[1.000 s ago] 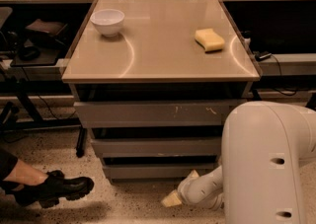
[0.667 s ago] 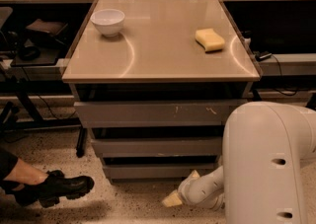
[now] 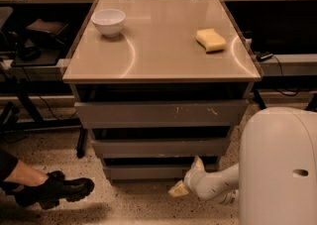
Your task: Open bottom drawer
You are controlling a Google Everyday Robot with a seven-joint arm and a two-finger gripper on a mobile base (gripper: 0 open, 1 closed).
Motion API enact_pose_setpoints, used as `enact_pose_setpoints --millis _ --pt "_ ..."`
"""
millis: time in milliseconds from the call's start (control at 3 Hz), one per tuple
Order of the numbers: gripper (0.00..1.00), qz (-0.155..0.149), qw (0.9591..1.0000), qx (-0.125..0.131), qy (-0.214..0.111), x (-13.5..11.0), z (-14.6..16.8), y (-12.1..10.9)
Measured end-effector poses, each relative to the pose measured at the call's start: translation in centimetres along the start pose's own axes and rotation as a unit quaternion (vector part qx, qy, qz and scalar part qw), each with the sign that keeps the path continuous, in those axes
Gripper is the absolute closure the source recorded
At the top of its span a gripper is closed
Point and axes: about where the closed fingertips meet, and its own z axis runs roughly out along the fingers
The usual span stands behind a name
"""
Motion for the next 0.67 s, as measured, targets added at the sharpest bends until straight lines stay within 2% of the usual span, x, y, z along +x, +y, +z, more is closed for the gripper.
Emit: enact_pose_setpoints --millis 333,667 --pt "0.00 0.021 0.9996 -0.021 0.001 0.8 4.8 0.7" --pt "0.00 0.036 0.9993 -0.013 -0.004 1.1 7.4 0.0"
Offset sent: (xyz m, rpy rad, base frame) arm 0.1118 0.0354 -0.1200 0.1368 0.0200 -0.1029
